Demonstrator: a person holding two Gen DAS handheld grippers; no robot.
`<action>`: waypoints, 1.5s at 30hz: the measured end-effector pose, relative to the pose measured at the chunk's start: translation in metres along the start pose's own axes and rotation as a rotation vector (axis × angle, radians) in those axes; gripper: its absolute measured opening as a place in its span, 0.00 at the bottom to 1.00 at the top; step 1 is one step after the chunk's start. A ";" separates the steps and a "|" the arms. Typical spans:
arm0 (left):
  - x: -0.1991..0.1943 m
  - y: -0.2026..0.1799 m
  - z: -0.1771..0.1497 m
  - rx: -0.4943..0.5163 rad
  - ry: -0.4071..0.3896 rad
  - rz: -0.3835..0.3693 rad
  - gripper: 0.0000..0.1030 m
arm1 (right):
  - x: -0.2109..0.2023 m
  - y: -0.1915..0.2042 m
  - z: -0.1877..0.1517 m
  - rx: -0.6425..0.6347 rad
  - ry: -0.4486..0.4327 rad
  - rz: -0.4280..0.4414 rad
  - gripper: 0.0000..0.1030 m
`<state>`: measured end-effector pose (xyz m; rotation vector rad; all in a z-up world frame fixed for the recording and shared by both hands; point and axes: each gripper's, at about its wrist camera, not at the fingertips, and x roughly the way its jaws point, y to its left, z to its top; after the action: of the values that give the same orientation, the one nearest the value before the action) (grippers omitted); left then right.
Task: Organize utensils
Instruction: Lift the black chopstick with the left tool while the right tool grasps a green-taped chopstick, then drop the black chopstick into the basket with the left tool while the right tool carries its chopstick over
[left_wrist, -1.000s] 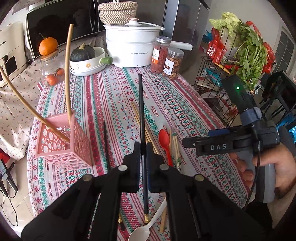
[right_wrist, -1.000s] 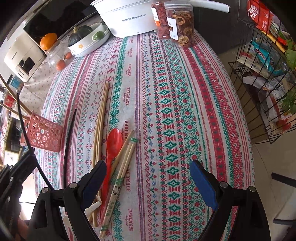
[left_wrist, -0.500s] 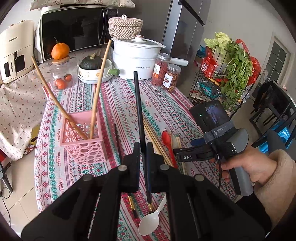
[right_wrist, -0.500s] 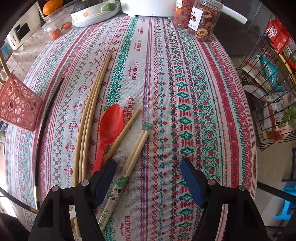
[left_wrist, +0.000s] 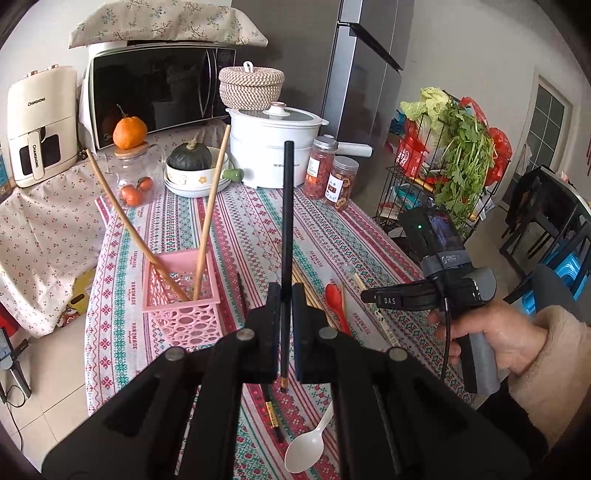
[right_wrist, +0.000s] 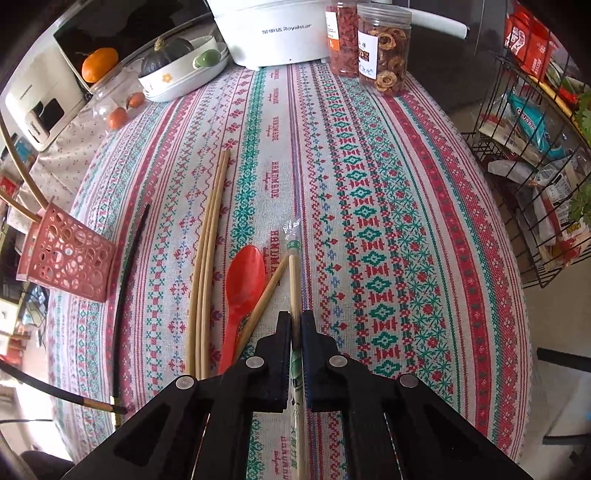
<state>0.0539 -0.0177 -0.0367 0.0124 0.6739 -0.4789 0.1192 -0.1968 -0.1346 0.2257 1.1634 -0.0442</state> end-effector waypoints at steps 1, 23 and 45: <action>-0.005 -0.001 0.003 -0.001 -0.020 0.000 0.06 | -0.010 0.000 0.000 0.003 -0.033 0.011 0.05; -0.068 0.035 0.045 -0.008 -0.460 0.211 0.06 | -0.137 0.031 0.008 -0.035 -0.490 0.188 0.05; 0.007 0.077 0.036 -0.157 -0.188 0.224 0.48 | -0.129 0.063 0.007 -0.060 -0.543 0.223 0.05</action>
<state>0.1137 0.0423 -0.0234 -0.1027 0.5166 -0.2073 0.0836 -0.1471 -0.0048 0.2686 0.5938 0.1200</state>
